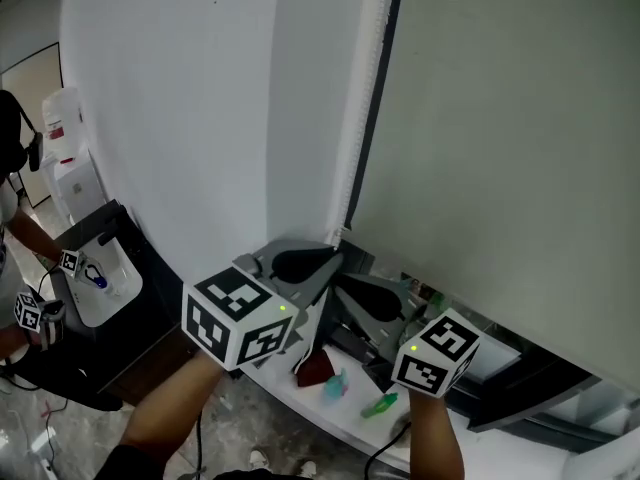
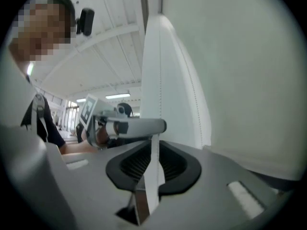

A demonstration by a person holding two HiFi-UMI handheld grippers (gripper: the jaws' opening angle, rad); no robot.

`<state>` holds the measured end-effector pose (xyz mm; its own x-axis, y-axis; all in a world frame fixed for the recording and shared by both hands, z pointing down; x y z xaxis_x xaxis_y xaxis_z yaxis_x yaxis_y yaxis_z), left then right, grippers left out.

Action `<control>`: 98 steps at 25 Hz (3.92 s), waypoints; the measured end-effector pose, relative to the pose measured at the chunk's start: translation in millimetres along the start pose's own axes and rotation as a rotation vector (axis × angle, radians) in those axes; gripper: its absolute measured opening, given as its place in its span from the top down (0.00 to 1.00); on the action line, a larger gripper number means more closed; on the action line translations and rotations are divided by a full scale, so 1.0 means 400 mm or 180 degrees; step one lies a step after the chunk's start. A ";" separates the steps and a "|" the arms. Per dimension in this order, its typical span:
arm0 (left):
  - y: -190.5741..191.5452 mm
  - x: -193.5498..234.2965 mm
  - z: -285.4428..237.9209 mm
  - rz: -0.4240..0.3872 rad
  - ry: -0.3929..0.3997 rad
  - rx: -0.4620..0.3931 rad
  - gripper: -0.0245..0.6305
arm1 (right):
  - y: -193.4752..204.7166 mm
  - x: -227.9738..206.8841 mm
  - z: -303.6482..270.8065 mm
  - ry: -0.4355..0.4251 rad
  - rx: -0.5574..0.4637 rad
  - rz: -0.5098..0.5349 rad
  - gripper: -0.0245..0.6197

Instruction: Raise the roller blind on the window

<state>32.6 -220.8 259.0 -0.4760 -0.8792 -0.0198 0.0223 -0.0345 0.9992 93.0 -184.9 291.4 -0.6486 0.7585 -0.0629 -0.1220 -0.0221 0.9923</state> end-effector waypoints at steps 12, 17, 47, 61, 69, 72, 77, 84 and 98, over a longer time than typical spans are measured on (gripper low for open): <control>0.021 -0.014 0.033 -0.0088 0.0080 0.0088 0.95 | -0.263 -0.032 -0.035 0.0056 -0.0596 -0.0010 0.78; 0.053 -0.010 0.047 -0.0031 0.0111 0.0225 0.95 | -0.324 -0.020 -0.088 -0.0175 -0.0608 0.0012 0.74; 0.008 -0.037 0.094 0.0151 0.0254 -0.0258 0.81 | -0.404 -0.016 -0.089 -0.0102 -0.0760 0.0212 0.95; -0.193 -0.027 0.066 -0.0065 0.0212 -0.0645 0.80 | -0.154 -0.026 -0.043 0.0082 -0.0301 0.0230 0.95; -0.176 -0.031 0.013 -0.0220 0.0071 -0.0510 0.78 | -0.040 -0.015 -0.016 0.0029 -0.0272 -0.0048 0.95; -0.186 -0.026 0.010 -0.0182 0.0059 -0.0607 0.79 | 0.002 -0.013 -0.001 0.0038 -0.0226 -0.0144 0.95; -0.178 -0.032 -0.006 -0.0186 0.0072 -0.0596 0.81 | 0.059 -0.006 0.008 0.0035 -0.0156 -0.0253 0.95; -0.166 -0.047 -0.020 -0.0139 0.0101 -0.0488 0.95 | 0.069 -0.017 0.020 0.0059 -0.0142 -0.0263 0.95; -0.042 -0.037 0.019 -0.0068 0.0025 -0.0093 0.95 | -0.182 -0.078 0.049 -0.0077 -0.0633 -0.0255 0.82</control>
<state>32.5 -203.7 242.8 -0.4697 -0.8819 -0.0413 0.0380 -0.0669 0.9970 136.9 -194.3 223.2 -0.6128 0.7785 -0.1358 -0.3199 -0.0872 0.9434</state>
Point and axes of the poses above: the fingertips, and each gripper's own axes: z backward along the fingers, x to its left, y out of its underside, the point moved 4 cm from there along z, backward along the fingers, and after that the axes turned 5 degrees about -x, right-handed, at the moved point
